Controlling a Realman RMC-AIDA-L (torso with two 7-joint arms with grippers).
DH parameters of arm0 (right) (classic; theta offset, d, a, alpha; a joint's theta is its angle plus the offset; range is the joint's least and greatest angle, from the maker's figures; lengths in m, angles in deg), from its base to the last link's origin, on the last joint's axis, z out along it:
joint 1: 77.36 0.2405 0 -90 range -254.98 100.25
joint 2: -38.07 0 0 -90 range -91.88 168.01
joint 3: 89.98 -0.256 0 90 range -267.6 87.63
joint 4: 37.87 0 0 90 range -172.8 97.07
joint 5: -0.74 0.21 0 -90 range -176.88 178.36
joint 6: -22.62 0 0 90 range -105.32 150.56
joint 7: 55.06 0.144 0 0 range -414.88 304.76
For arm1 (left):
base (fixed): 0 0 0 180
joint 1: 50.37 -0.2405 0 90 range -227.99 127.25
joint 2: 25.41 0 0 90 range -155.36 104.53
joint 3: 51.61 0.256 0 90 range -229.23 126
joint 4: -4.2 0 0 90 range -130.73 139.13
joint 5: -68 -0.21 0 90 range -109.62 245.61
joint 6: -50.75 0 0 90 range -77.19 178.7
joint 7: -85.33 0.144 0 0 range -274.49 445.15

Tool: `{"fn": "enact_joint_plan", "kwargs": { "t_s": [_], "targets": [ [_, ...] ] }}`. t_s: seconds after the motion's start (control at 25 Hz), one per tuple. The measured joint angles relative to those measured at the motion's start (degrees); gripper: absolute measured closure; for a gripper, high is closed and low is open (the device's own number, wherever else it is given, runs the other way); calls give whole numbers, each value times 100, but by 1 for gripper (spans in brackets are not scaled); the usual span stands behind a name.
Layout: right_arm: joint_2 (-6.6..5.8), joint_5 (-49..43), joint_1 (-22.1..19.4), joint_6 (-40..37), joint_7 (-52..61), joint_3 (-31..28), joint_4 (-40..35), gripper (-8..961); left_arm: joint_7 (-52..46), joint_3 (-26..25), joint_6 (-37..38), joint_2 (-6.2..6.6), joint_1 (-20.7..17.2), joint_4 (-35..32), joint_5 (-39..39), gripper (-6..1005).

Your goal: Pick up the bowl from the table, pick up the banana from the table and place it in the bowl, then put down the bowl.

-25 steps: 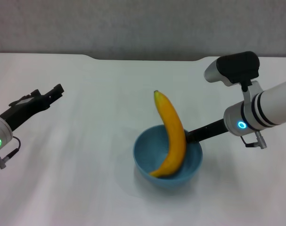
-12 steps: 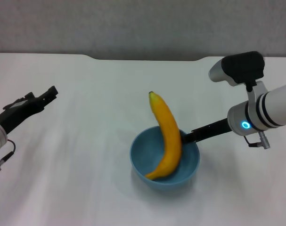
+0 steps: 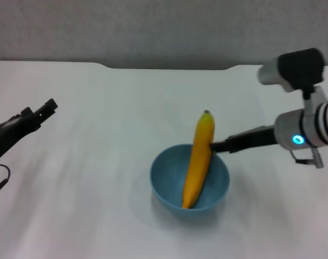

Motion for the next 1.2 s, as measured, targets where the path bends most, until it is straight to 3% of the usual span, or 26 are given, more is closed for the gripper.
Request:
{"fn": "enact_joint_plan", "kwargs": {
  "t_s": [0.2, 0.28, 0.32, 0.64, 0.72, 0.88, 1.04, 1.2],
  "targets": [
    [11, 346, -852, -593, -576, -136, 762, 337, 378, -784, -1048, 6, 77, -747, 66, 181],
    [10, 1135, -1243, -938, -1270, -119, 937, 338, 460, -1085, -1104, 11, 157, -1035, 67, 181],
    [10, 1135, -1243, -938, -1270, -119, 937, 338, 462, -1117, -1100, 11, 163, -1056, 67, 181],
    [7, 3808, -2131, -1105, -4009, -262, 868, 339, 559, -1325, -1006, 20, 156, -1147, 70, 183],
    [6, 4714, -2227, -1066, -4718, -296, 508, 340, 650, -1438, -994, 20, 159, -1228, 70, 183],
    [-22, 6819, -2101, -313, -6496, -611, -1064, 341, 875, -1500, -907, 19, 179, -1341, 70, 183],
    [-13, 7677, -2035, 399, -7566, -1175, -2094, 342, 1185, -1520, -844, 12, 185, -1359, 70, 183],
    [-1, 8200, -1955, 586, -8142, -1236, -2719, 342, 1409, -1535, -837, -6, 174, -1389, 70, 183]
  ]
}}
